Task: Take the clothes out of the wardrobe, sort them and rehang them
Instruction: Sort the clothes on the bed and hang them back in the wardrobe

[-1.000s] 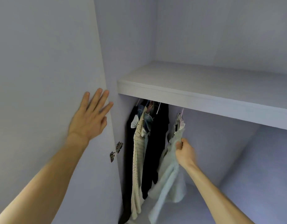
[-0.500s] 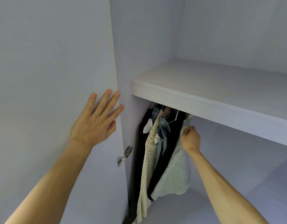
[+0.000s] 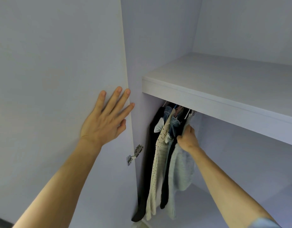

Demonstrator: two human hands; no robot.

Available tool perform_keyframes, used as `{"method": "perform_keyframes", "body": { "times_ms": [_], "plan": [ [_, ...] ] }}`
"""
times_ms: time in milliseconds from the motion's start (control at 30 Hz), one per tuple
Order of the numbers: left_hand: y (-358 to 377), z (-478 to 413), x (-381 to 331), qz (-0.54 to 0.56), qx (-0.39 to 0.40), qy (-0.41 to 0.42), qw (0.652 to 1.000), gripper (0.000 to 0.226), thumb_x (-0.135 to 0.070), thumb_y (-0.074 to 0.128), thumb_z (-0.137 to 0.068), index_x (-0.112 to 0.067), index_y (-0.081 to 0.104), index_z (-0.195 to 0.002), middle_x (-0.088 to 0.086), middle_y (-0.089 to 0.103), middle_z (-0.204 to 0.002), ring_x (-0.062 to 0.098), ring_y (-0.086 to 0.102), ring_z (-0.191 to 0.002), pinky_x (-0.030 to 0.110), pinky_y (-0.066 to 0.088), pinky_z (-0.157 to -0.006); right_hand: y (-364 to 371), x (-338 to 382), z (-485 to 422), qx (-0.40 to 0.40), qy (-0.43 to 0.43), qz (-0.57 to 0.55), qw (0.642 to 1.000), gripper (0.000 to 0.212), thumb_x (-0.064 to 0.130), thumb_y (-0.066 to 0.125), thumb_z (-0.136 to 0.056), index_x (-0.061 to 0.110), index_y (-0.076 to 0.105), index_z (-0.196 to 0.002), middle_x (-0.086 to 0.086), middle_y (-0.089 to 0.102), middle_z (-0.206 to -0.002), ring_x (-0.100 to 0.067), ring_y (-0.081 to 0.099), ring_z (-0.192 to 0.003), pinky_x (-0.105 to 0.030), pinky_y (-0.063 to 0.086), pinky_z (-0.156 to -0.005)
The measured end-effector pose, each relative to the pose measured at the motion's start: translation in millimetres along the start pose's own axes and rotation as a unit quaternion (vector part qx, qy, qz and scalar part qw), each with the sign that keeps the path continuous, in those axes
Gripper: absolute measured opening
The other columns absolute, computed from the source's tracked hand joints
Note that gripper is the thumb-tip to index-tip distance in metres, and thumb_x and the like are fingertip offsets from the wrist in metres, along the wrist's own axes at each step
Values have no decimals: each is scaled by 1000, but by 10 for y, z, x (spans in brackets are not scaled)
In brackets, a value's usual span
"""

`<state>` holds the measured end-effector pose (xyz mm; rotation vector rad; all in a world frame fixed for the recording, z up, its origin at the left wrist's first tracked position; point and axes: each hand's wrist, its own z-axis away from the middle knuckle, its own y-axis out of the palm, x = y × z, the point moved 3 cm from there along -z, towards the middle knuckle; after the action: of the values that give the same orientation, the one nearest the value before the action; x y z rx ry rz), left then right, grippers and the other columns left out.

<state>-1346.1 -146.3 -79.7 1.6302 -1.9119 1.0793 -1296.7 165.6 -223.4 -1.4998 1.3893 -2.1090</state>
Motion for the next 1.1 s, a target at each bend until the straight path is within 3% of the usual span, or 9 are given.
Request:
{"method": "perform_keyframes", "body": {
  "times_ms": [133,333,467,600,733,867,933,1000,1100],
  "plan": [
    [1,-5,7,-1,10,3,1000,64,-43,39,-97,-24,26,-157,13,15,-165,33,18,-152,58,8,-121,131,34,2,6,16,-54,998,74,23,43,-102,2,-2,-156,-20,12,-162,-41,37,-139,-43,36,-110],
    [-9,4,-8,3,22,-1,1000,64,-42,38,-98,-24,25,-158,12,16,-165,32,19,-151,57,9,-121,251,-106,179,-38,-27,-121,992,77,39,37,-104,7,-10,-156,-16,-2,-165,-36,18,-149,-44,23,-120],
    [-57,-5,-7,22,57,-7,998,62,-40,36,-99,-24,24,-158,13,8,-166,33,12,-153,57,1,-123,221,-181,539,-16,-46,-88,995,74,43,38,-104,19,-5,-159,-9,0,-166,-36,21,-149,-48,24,-119],
    [-210,210,-114,90,104,-57,989,66,-30,44,-93,-23,29,-157,10,8,-167,30,8,-154,52,0,-124,183,-217,1034,37,-112,-34,992,67,39,42,-103,21,10,-158,-1,14,-166,-23,20,-151,-34,18,-120],
    [-464,920,-428,189,202,-127,953,72,-22,63,-81,-21,43,-151,7,12,-167,26,11,-154,54,4,-123,219,-145,1650,99,-154,9,983,59,43,42,-103,25,24,-156,7,21,-163,-12,11,-151,-28,12,-120],
    [-842,1884,-702,241,363,-190,880,68,-32,65,-83,-30,47,-148,8,16,-166,26,14,-153,59,8,-121,378,-19,2330,146,-204,29,968,53,46,43,-102,31,34,-152,15,28,-159,-5,7,-151,-25,14,-118],
    [-1125,2392,-749,276,453,-271,803,67,-40,59,-87,-38,37,-151,6,21,-165,26,18,-152,58,15,-119,540,28,2673,171,-234,33,957,51,48,43,-102,34,38,-150,17,30,-158,-2,7,-150,-26,15,-121],
    [-1467,2930,-776,310,529,-359,704,65,-47,48,-92,-42,27,-153,4,27,-162,25,23,-149,49,25,-116,736,87,3040,200,-259,36,944,49,47,44,-102,34,42,-148,18,33,-156,-1,8,-149,-23,15,-120],
    [-2147,3742,-776,323,576,-435,612,61,-46,43,-90,-39,35,-150,-5,44,-151,20,36,-141,38,34,-111,1045,247,3643,239,-311,43,919,44,47,46,-101,37,48,-143,16,39,-154,-1,12,-149,-20,15,-119]
  ]
}}
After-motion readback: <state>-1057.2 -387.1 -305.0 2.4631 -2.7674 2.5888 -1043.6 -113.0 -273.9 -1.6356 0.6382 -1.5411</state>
